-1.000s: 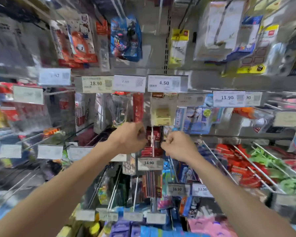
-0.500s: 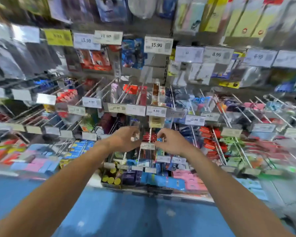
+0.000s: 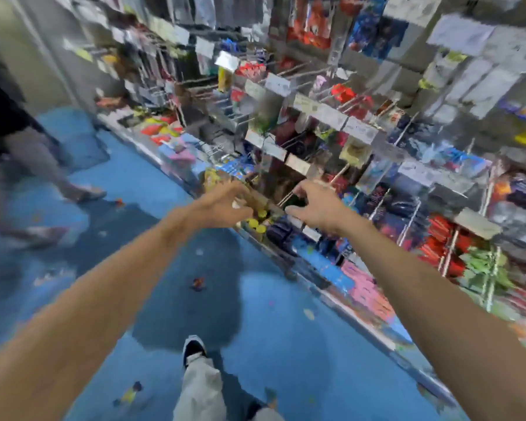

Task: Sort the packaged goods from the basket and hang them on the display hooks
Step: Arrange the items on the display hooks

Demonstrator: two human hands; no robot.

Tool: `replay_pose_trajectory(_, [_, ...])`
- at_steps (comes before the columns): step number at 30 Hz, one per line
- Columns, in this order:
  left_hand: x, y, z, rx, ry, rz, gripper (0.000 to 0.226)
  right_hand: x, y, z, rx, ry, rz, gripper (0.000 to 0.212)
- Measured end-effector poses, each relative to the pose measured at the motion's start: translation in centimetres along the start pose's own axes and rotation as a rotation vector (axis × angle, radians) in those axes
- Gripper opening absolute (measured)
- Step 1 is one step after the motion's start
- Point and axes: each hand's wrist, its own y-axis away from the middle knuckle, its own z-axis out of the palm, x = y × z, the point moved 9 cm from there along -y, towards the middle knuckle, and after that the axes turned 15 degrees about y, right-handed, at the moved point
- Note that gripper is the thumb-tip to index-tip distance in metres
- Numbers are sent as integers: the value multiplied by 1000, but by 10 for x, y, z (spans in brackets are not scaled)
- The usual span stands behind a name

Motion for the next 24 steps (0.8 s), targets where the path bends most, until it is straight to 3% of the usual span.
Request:
replay_pose_trajectory(5, [-90,150,-32,156,41,-278,66,-124,12,59,-60,98,-286,50])
replay_pose_trajectory(10, [-197,345,-66,439,161,-554,78,-300,61,134,-178,170,-613,47])
replay_pose_trajectory(12, [-219,438,-71,569,208,-676,68,-376,96,170,-224,196,-742,47])
replay_pose_trajectory(14, [-241,529,-67,675,255,-769,54,-448,142,208,-279,207,-858,44])
replay_pose_trajectory(19, [-281,763,-35,871,312,-975,48,-610,308,300,-398,258,-1163,42])
replay_pose_trajectory(24, [-275,962,4,1056,340,-1127,35,-729,483,379,-470,277,-1433,40])
